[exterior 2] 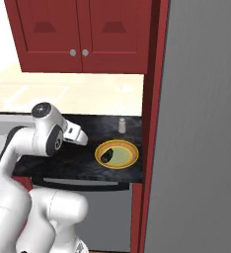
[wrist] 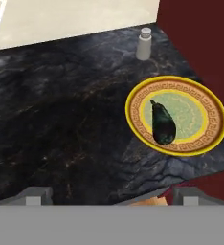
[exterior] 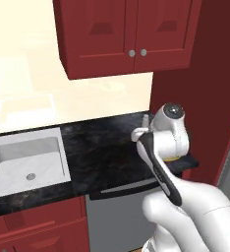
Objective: Pick the eggplant from the microwave and place it on plate located on the counter.
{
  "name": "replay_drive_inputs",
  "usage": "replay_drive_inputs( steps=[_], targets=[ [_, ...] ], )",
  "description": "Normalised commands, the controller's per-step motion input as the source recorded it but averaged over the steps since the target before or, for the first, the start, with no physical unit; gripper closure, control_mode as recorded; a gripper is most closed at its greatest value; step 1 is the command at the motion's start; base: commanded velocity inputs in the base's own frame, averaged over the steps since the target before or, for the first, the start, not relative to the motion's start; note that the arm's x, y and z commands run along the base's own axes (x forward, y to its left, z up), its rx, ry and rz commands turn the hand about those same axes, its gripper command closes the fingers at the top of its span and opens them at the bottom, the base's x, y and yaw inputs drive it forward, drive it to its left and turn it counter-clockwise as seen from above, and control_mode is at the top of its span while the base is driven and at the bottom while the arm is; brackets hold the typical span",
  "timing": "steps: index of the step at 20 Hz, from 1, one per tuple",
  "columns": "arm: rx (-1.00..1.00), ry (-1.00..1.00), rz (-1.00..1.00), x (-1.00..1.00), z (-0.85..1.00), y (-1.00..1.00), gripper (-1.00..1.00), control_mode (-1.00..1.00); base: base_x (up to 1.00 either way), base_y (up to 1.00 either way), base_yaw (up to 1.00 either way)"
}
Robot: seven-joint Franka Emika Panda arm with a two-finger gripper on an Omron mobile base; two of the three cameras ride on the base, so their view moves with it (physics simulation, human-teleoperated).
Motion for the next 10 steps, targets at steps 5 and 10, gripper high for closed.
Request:
replay_drive_inputs(
  steps=[5,10],
  targets=[
    [0.00,-0.07,0.13,-0.96,0.53,0.26,-1.00,-1.00,0.00,0.00,0.00],
    [0.00,-0.08,0.00,-0.70,0.84,0.01,-1.00,-1.00,0.00,0.00,0.00]
  ],
)
